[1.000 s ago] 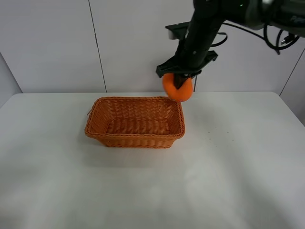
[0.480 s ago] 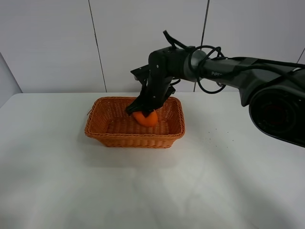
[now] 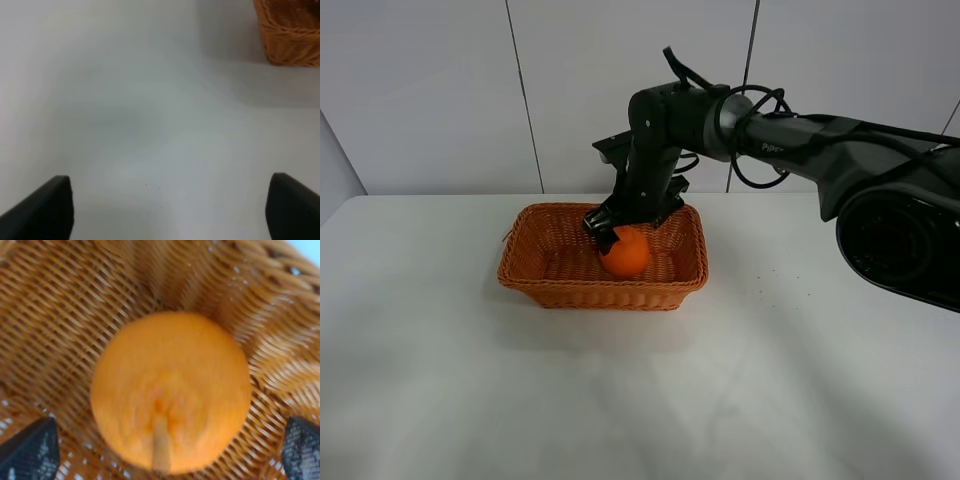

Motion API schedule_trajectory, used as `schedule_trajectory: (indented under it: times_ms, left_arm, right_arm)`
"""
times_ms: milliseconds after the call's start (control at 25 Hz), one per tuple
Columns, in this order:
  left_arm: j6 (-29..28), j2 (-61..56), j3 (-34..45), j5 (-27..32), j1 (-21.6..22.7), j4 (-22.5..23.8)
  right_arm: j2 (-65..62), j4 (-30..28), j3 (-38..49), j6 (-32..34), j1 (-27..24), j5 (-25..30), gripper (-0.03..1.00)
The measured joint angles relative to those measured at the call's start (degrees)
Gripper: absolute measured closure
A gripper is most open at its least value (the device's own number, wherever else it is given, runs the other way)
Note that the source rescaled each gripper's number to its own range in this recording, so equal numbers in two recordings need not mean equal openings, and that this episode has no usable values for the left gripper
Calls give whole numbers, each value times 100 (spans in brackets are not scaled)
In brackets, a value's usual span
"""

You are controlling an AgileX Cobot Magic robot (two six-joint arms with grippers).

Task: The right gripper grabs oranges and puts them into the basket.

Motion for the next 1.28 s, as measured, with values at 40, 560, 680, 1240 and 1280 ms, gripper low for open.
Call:
schedule_trajectory:
  times_ms: [40, 560, 680, 1240, 1280]
  left_arm:
    - [0, 0, 0, 0, 0, 0]
    - [0, 0, 0, 0, 0, 0]
    - [0, 0, 0, 0, 0, 0]
    - [0, 0, 0, 0, 0, 0]
    - [0, 0, 0, 0, 0, 0]
  right_arm:
    - [0, 0, -173, 0, 0, 223, -3]
    - [-243, 5, -1352, 87, -599, 935, -3]
    - [-243, -22, -1352, 87, -1152, 935, -3]
    - [-308, -78, -1088, 44, -3298, 940, -3]
    - [-330, -78, -995, -1, -3299, 946, -3]
